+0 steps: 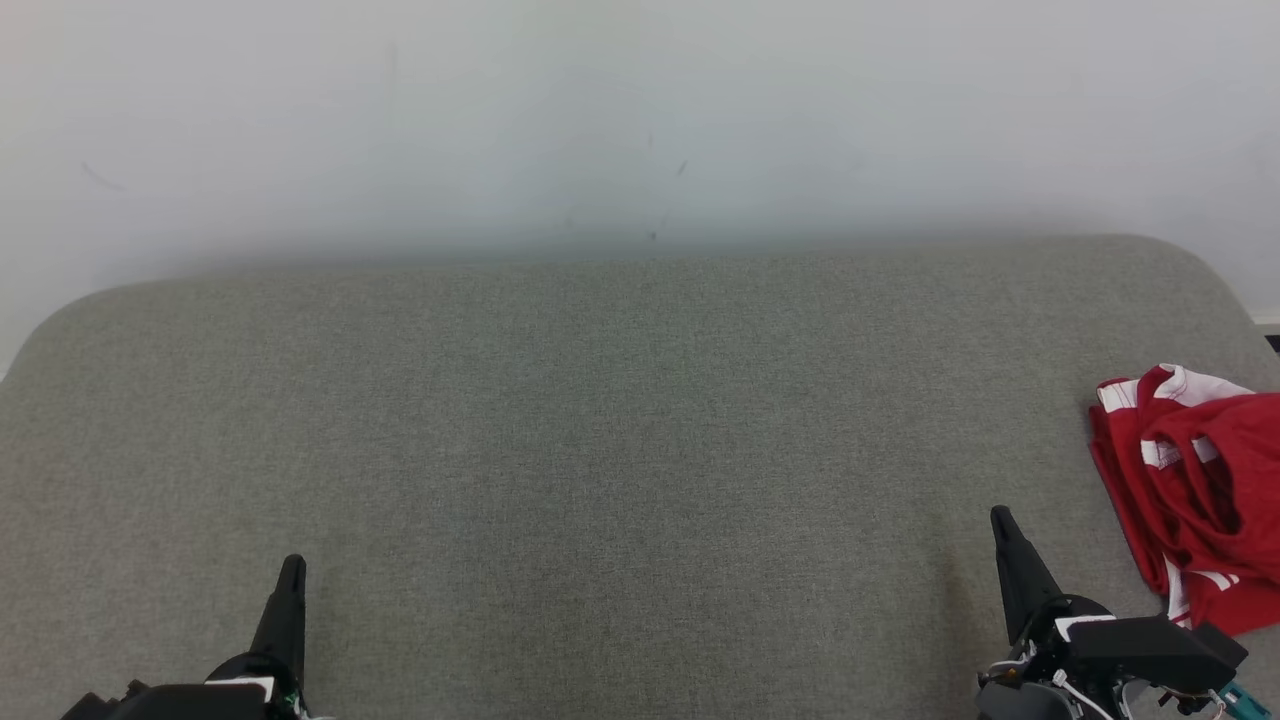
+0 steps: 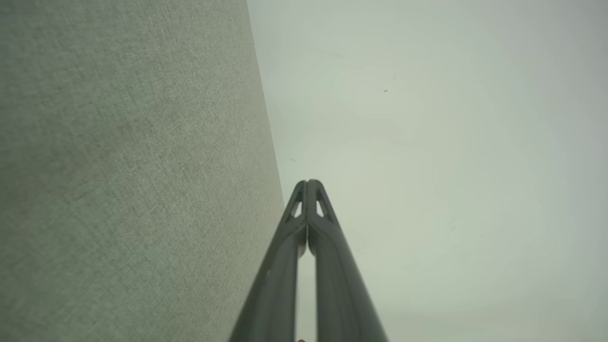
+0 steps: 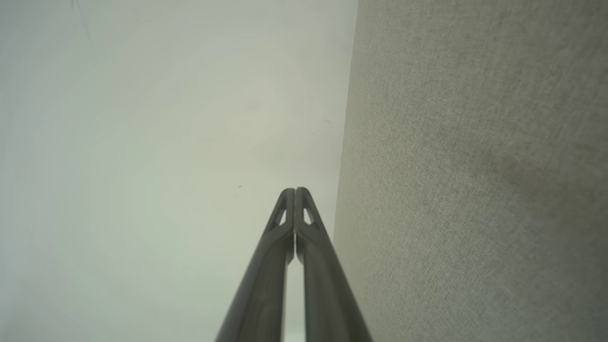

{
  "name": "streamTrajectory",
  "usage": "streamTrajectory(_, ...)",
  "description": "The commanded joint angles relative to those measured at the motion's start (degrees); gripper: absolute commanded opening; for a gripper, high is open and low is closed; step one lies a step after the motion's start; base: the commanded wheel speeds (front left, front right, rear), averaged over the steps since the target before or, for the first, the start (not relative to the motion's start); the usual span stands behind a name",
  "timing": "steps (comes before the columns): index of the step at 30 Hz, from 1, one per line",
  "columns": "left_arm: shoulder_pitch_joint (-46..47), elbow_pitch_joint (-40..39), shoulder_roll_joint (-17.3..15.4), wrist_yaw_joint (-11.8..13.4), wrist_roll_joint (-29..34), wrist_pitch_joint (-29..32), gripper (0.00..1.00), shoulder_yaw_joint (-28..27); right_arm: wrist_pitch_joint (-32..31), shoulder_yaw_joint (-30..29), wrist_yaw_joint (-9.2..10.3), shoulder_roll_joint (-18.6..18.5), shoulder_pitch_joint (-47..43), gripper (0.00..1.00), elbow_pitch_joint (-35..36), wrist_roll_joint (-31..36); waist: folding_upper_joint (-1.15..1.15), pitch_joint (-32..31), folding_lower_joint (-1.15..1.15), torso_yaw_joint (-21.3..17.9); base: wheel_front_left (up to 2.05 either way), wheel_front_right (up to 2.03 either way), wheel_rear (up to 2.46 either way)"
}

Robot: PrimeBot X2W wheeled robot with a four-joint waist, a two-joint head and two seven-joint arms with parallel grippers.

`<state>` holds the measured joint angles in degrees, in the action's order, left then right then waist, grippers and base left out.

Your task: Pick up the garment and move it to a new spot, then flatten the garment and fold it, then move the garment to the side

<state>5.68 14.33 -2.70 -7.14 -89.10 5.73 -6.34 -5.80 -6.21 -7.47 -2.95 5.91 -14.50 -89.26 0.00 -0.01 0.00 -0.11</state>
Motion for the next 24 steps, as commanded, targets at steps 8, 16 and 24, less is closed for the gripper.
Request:
streamTrajectory(8,0.91,-0.40,-0.32,-0.45,-3.60,1.00,0.00,-0.30,-0.94,-0.45,-0.04,0.13,0.51,0.00,0.66,-3.33,0.00,0.19,0.00,0.11,0.00,0.00,0.00)
streamTrajectory(16,0.89,-0.39,-0.31,-0.40,-3.45,0.92,0.00,-0.30,-0.93,-0.41,-0.04,0.13,0.49,0.00,0.60,-3.19,0.00,0.19,0.00,0.11,0.00,0.00,0.00)
streamTrajectory(24,0.88,-0.38,-0.31,-0.40,-3.45,0.92,0.00,-0.30,-0.93,-0.41,-0.04,0.13,0.48,0.00,0.60,-3.20,0.00,0.19,0.00,0.11,0.00,0.00,0.00)
